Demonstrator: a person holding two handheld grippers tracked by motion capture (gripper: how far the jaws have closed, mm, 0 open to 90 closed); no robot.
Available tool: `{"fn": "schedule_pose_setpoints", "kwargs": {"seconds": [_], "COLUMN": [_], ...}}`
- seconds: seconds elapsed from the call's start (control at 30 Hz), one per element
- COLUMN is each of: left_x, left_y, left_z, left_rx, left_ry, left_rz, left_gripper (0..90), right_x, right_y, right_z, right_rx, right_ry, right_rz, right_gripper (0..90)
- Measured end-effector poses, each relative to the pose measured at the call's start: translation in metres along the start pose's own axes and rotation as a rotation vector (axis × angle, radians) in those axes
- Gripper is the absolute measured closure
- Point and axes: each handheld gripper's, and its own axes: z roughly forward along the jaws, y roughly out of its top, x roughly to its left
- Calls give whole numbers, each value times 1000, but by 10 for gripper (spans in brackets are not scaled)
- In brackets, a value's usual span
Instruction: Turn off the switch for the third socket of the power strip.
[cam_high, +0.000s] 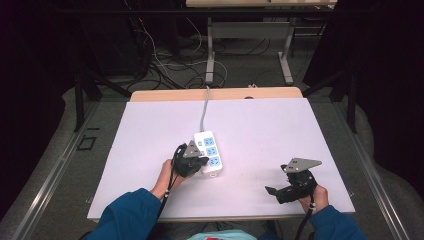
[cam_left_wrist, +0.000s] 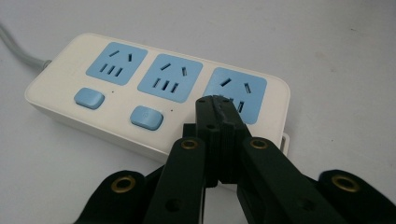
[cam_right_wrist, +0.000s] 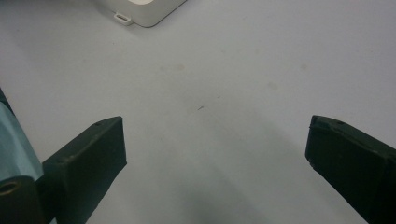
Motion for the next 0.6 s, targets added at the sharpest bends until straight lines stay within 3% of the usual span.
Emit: {"fn": "schedule_pose_setpoints", "kwargs": {"seconds": [0.6], "left_x": [-1], "left_y": [1], "left_z": [0], "left_rx": [2], "left_ry": [7], "left_rz": [8], "left_gripper": [900], "right_x": [0], "right_y": [0], "right_z": [0], "right_rx": [-7], "right_ry": [-7], "right_rz": [0], "right_gripper": [46]}}
